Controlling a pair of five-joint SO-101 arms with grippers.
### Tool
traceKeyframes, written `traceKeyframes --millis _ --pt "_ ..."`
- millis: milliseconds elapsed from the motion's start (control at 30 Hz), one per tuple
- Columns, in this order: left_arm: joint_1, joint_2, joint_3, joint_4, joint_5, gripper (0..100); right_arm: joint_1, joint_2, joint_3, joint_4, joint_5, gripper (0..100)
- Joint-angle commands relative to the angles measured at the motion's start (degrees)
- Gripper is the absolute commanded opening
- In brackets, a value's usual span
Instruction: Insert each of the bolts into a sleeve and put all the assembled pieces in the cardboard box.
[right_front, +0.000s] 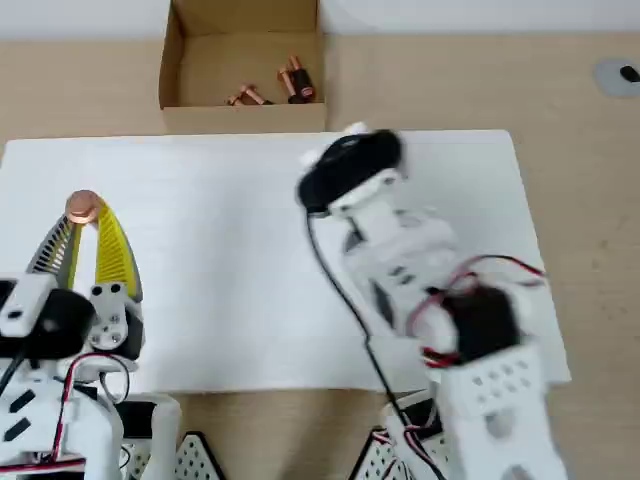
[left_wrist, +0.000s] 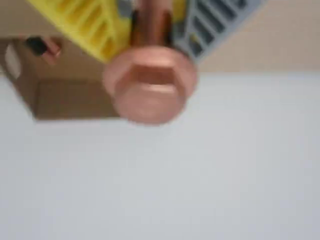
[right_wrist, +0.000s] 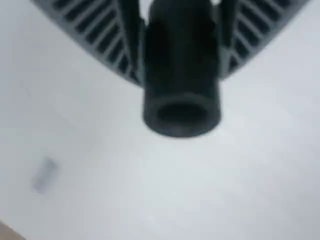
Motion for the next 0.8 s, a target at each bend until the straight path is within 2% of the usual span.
traceKeyframes --millis 0,167,267,500,667,767 --pt "2.5 -0.1 -2.9 -5.1 4.0 0 -9.5 -0.7 7.0 -13.4 -0.6 1.0" --pt "2.8 0.3 -9.4 -14.9 8.2 0 -18.5 -0.7 16.0 -30.2 -7.9 1.0" --pt "2.8 0.3 -10.6 -14.8 13.5 0 -19.6 -0.8 18.8 -37.3 -11.1 1.0" --pt "2.8 0.2 -7.1 -15.0 14.0 0 -19.4 -3.6 24.5 -51.0 -15.7 1.0" --pt "2.8 0.3 -3.3 -19.5 15.5 0 -22.5 -9.8 42.1 -74.8 -15.3 1.0" --pt "2.7 0.4 -2.2 -22.5 15.5 0 -26.7 -14.0 53.5 -91.3 -10.5 1.0"
